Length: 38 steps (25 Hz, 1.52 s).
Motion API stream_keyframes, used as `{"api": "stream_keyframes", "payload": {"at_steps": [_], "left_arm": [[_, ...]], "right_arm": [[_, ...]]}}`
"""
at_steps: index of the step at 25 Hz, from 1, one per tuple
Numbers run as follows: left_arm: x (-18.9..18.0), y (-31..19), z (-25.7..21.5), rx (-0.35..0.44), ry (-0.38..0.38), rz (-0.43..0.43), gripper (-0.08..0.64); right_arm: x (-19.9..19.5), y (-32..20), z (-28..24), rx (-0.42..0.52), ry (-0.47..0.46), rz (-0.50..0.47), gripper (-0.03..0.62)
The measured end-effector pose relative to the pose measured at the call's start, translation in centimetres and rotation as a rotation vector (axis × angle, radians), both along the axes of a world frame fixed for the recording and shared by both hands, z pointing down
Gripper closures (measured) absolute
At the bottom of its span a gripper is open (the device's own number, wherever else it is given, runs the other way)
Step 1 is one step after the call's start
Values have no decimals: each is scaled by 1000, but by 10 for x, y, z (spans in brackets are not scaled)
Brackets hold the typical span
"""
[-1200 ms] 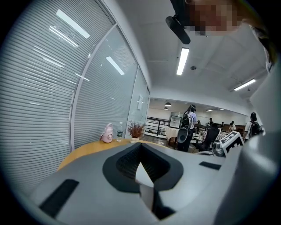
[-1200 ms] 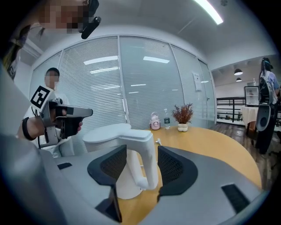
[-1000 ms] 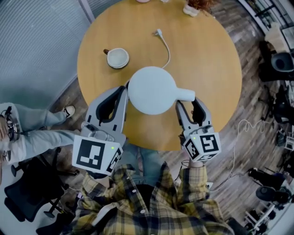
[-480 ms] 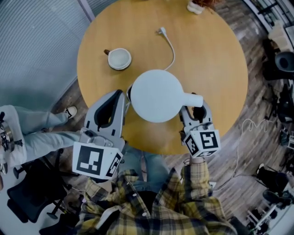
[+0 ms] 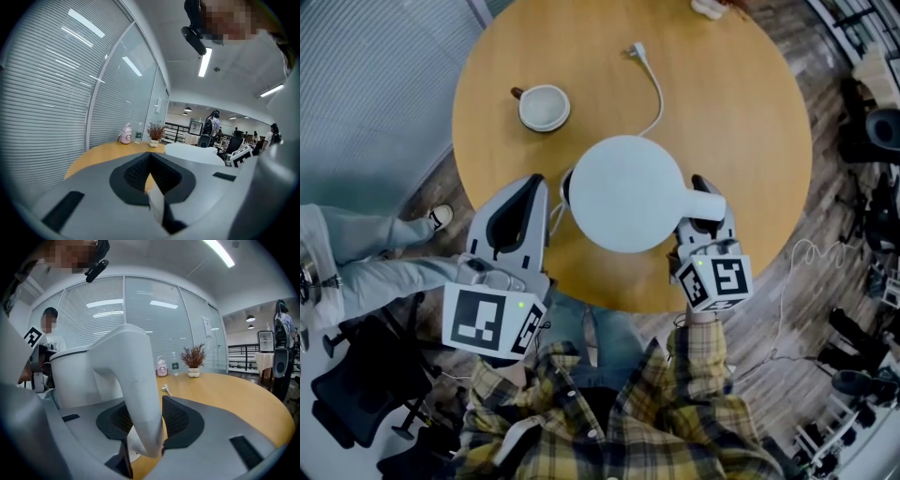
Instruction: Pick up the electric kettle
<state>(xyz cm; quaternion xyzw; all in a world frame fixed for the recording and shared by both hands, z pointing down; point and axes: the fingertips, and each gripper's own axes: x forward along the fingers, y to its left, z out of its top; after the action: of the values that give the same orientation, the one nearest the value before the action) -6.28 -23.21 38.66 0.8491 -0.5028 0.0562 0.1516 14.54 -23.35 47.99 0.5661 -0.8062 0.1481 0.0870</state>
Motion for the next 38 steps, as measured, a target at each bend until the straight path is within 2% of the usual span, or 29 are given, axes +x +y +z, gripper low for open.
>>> {"api": "stream_keyframes", "payload": {"at_steps": [6, 12, 28, 38], "left_arm": [[-4, -5, 4, -8, -4, -5, 558], [-6, -11, 1, -3, 0, -3, 558], [-8, -20, -22, 35, -8, -13, 558], [-3, -19, -43, 72, 2, -14, 558]], "right_arm": [[0, -9, -5, 41, 21, 41, 475], [2, -10, -6, 62, 54, 72, 502], [12, -18, -8, 57, 13, 169, 506], [18, -23, -43, 89, 9, 142, 505]]}}
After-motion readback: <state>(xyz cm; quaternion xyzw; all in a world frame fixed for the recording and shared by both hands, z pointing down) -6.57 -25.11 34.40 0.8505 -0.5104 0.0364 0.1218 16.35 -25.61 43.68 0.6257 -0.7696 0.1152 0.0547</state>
